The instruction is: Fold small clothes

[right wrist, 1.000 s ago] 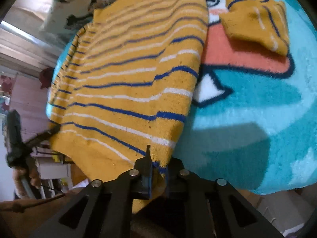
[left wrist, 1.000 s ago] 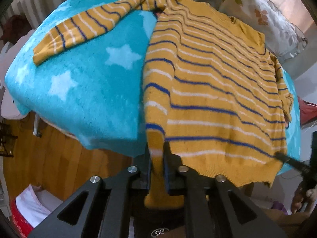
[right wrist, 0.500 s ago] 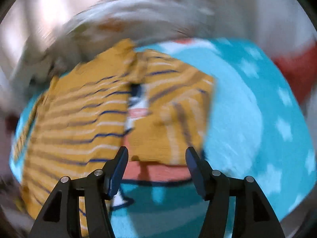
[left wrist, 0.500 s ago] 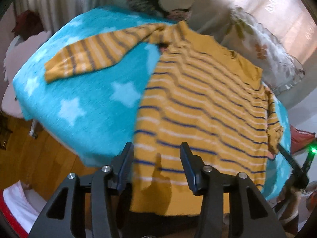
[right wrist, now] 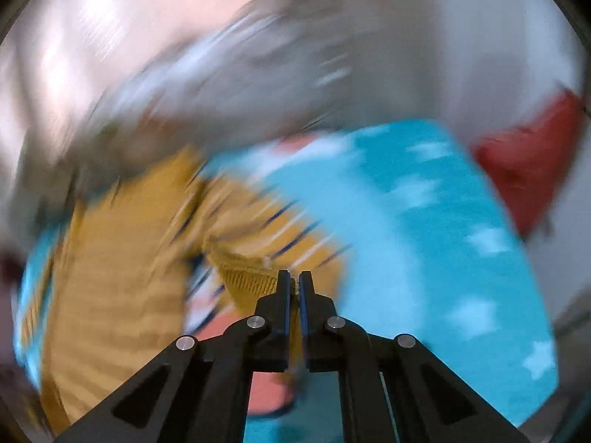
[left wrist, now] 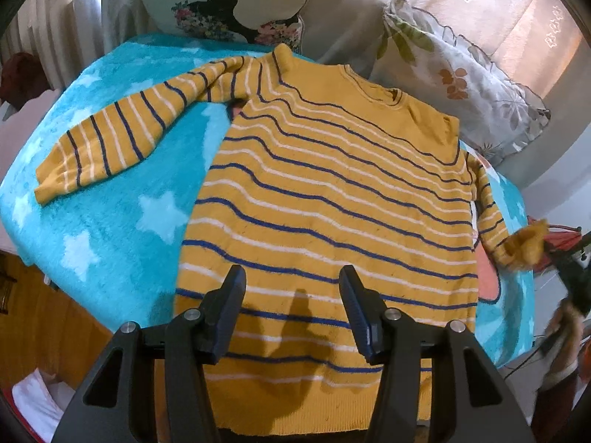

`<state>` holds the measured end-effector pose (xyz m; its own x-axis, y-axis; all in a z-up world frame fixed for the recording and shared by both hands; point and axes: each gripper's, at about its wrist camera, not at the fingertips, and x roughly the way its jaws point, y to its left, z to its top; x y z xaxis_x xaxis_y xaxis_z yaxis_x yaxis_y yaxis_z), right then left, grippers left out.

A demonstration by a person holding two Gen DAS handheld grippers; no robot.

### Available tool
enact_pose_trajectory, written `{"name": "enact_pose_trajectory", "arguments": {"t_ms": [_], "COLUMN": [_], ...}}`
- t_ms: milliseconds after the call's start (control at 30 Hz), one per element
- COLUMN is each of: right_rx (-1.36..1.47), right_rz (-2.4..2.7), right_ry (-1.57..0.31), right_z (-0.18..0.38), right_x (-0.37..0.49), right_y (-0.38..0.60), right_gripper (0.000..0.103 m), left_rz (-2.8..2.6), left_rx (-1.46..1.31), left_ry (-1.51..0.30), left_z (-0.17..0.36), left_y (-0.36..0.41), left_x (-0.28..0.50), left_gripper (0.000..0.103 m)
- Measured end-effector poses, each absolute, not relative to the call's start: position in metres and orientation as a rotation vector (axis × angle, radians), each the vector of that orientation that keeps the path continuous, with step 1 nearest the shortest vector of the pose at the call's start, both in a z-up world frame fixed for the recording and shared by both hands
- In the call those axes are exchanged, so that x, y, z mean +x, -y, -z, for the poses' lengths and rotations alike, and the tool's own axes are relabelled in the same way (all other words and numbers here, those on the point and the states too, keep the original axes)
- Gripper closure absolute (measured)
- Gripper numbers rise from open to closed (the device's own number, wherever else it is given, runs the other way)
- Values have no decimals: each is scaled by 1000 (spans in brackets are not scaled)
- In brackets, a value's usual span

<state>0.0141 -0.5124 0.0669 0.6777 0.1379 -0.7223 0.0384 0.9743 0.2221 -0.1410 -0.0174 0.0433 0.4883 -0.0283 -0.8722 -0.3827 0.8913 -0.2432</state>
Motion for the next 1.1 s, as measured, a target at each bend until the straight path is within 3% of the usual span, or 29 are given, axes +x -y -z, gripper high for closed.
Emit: {"name": "enact_pose_trajectory", "arguments": {"t_ms": [300, 567, 700, 867, 1100], "right_rx": [473, 560, 509, 434, 263], "right_rz": [386, 336, 163, -181, -519], "right_ry": [-764, -751, -721, -720, -838], "right_z": [-74, -70, -100, -129, -108], "right_x": [36, 49, 68, 100, 126], "right_y": [693, 693, 622, 467, 221], "right_gripper": [99, 99, 99, 99, 99], "left_rz": [-225, -225, -224, -234, -296], "left_rx": [-502, -486, -500, -531, -604], "left_ry": [-1088, -1124, -1122, -1103, -1069], "left_z": [-28, -25, -24, -23, -19], "left_y": [10, 8, -4, -35, -115], "left_x": [-135, -131, -133, -142, -174], "left_gripper": [52, 52, 52, 52, 52]}}
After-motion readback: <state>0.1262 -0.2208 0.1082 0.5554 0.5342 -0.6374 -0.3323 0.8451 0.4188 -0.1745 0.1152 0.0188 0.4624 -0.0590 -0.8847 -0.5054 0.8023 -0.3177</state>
